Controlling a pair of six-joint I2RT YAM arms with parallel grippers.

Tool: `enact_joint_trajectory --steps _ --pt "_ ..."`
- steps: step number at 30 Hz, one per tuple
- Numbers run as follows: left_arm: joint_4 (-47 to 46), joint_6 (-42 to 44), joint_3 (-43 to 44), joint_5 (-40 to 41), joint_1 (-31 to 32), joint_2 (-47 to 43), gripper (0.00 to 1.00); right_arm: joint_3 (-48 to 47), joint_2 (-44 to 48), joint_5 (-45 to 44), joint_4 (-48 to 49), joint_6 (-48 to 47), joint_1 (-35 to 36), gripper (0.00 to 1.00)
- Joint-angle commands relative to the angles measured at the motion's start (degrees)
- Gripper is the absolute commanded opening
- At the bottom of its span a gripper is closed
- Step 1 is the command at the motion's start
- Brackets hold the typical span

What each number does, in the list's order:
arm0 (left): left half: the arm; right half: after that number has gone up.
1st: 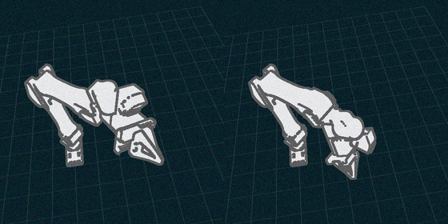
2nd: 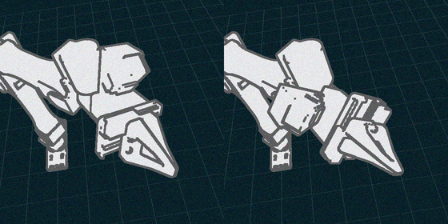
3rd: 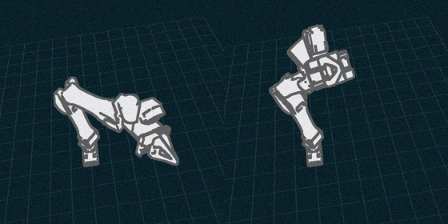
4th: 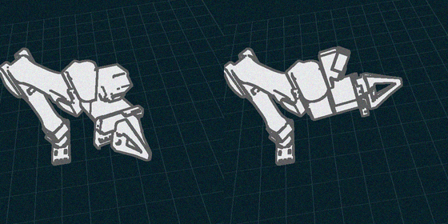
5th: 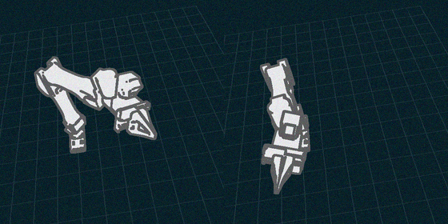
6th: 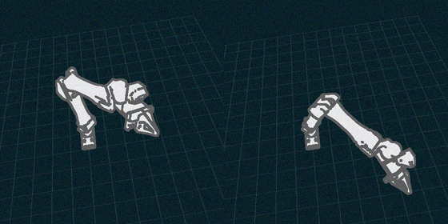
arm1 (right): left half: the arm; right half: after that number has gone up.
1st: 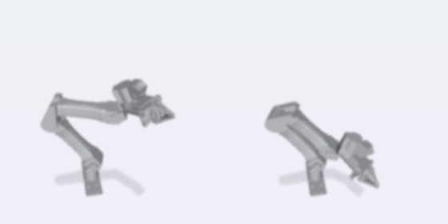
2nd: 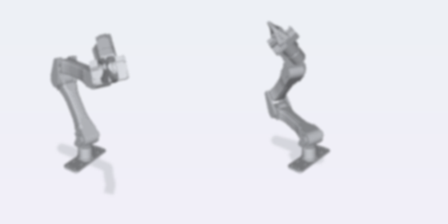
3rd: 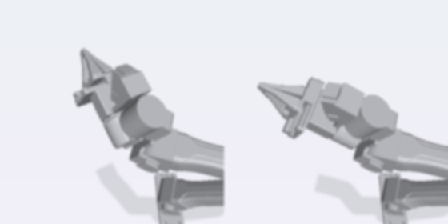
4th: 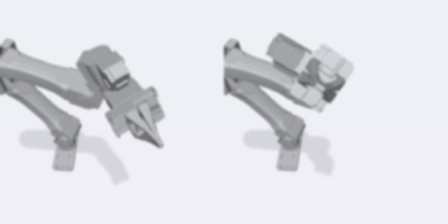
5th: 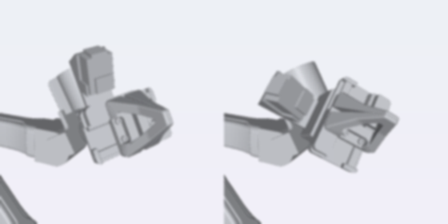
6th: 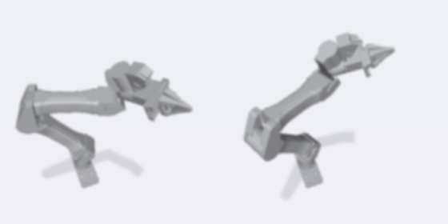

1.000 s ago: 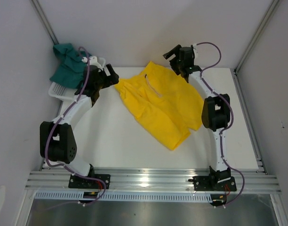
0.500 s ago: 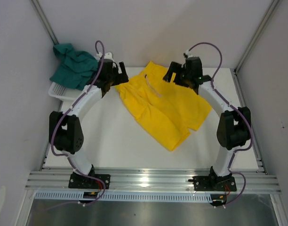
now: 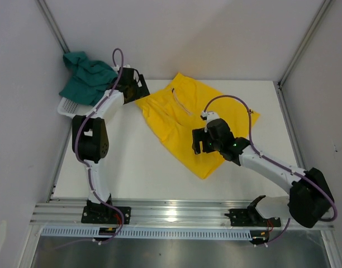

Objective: Fold and stack the shorts
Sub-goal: Flatten the shorts out

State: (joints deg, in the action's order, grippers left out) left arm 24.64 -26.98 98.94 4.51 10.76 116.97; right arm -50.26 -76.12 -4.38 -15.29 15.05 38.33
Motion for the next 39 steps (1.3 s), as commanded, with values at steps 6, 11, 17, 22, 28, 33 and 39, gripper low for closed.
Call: enact_joint_trajectory --steps 6,11,17,22,28,33,39 --pt "-0.4 -1.6 4.2 -3.7 -1.9 3.0 0.99 10.5 15.1 -4.0 -2.9 10.3 -0.2 0.81" --pt "-1.1 -2.1 4.0 -4.1 -2.3 3.7 0.99 19.0 22.5 3.8 1.3 22.4 -1.3 0.81" --pt "-1.9 -1.7 3.5 -6.1 -2.5 3.9 0.99 23.5 23.5 10.4 6.0 29.2 -1.1 0.79" --pt "-3.5 -1.8 2.2 -7.2 -2.8 4.5 0.99 27.7 21.0 13.6 13.6 33.2 -1.2 0.77" --pt "-3.4 -1.9 3.1 -8.2 -3.3 5.9 0.99 28.8 14.8 13.3 17.7 35.9 -1.4 0.78" --pt "-3.4 -1.4 3.3 -8.2 -3.7 7.0 0.99 29.9 15.9 10.6 15.7 37.4 -1.4 0.79" --pt "-3.4 -1.8 6.0 -10.3 -5.0 9.7 0.99 35.2 19.2 9.0 25.4 40.8 -1.5 0.64"
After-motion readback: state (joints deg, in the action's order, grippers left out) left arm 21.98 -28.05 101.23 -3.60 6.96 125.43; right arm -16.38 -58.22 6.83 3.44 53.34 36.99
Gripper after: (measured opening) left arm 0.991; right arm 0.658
